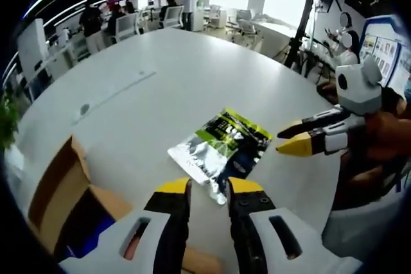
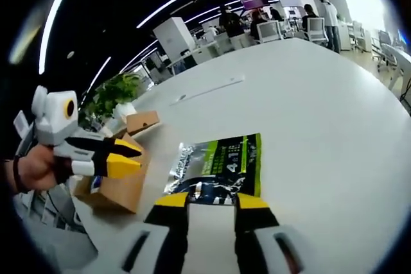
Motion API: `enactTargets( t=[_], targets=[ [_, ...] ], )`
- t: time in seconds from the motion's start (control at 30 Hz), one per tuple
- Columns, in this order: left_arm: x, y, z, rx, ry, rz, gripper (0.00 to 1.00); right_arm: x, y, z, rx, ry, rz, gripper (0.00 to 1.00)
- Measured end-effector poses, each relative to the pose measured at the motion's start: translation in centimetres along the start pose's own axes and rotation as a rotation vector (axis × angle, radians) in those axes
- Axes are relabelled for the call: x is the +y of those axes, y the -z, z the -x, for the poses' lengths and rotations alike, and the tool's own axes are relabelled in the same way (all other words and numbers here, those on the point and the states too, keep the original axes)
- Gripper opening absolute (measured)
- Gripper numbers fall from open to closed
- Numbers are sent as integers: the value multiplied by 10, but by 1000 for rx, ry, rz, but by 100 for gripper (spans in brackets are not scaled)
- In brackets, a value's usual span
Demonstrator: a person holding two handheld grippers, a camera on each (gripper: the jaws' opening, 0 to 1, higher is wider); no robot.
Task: Operate the shoe box by opening the lid, removing the specified soft item, and placing it in the target area until the item is outside and the box remains undamaged.
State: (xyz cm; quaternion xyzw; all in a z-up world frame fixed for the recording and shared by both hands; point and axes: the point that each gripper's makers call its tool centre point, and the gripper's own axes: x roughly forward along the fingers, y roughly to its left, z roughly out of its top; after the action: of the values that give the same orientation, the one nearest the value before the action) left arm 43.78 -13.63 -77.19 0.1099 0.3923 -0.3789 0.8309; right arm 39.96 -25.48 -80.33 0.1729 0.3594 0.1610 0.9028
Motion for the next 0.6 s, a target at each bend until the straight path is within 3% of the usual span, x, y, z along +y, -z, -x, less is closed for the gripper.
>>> enactTargets(
  t=[0.6],
  targets=[
    [1,1,34,-81,12,91,22,29,-4,13,-18,-24,24,27]
  ],
)
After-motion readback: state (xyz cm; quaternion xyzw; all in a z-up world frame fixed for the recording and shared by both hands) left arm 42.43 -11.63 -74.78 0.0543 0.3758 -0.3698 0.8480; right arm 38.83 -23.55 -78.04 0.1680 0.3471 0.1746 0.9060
